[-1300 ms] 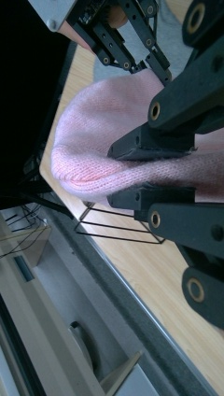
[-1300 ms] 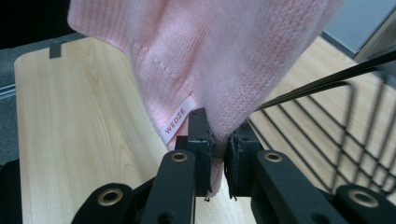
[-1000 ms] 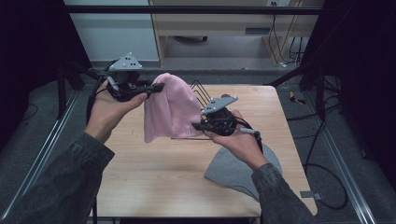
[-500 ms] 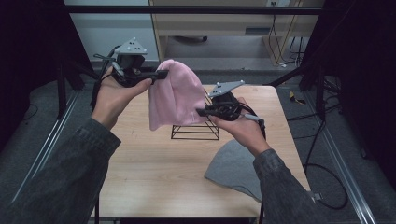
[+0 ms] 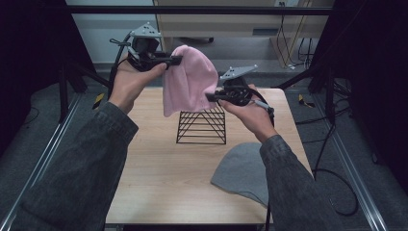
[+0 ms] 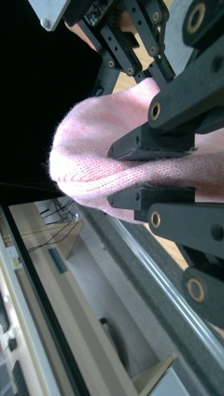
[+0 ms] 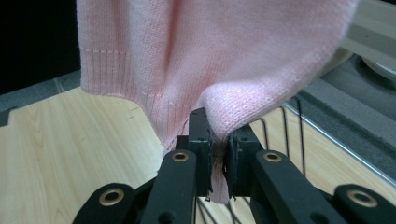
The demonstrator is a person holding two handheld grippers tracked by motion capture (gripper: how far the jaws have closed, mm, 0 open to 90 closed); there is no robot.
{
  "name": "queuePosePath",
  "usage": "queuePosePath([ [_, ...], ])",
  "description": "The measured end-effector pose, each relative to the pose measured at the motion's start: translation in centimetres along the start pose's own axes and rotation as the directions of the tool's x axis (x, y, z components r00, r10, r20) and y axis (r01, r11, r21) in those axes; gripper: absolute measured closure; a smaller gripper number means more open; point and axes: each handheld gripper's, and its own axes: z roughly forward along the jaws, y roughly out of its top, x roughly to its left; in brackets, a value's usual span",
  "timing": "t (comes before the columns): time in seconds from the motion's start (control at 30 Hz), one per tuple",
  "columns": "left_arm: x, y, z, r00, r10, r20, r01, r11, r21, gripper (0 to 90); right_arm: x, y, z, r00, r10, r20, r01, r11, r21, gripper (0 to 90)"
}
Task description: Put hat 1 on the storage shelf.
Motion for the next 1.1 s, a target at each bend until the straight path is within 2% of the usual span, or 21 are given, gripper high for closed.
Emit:
queuePosePath([
  [0.17,1.1,0.1,0.9,1.0000,-0.001,-0.004,0.001,1.0000,0.003,77.5,-1.1,0.3,0.7,0.9998,-0.009,0.019,0.009,1.000,0.018,82.7],
  [0.3,1.4,-0.1,1.7,1.0000,-0.009,0.000,0.009,1.0000,-0.003,77.5,-1.9,0.2,1.1,0.9993,-0.009,0.035,0.008,0.999,0.031,82.6],
  [0.77,0.4,-0.4,3.4,0.9995,0.033,0.006,-0.033,0.9992,0.025,77.4,-1.9,-1.7,1.3,0.9982,-0.018,0.057,0.014,0.998,0.069,82.4],
  [1.1,-0.2,-1.6,5.1,0.9991,0.035,0.024,-0.036,0.9987,0.036,77.4,-2.1,-3.6,1.3,0.9956,-0.032,0.088,0.023,0.994,0.106,82.2],
])
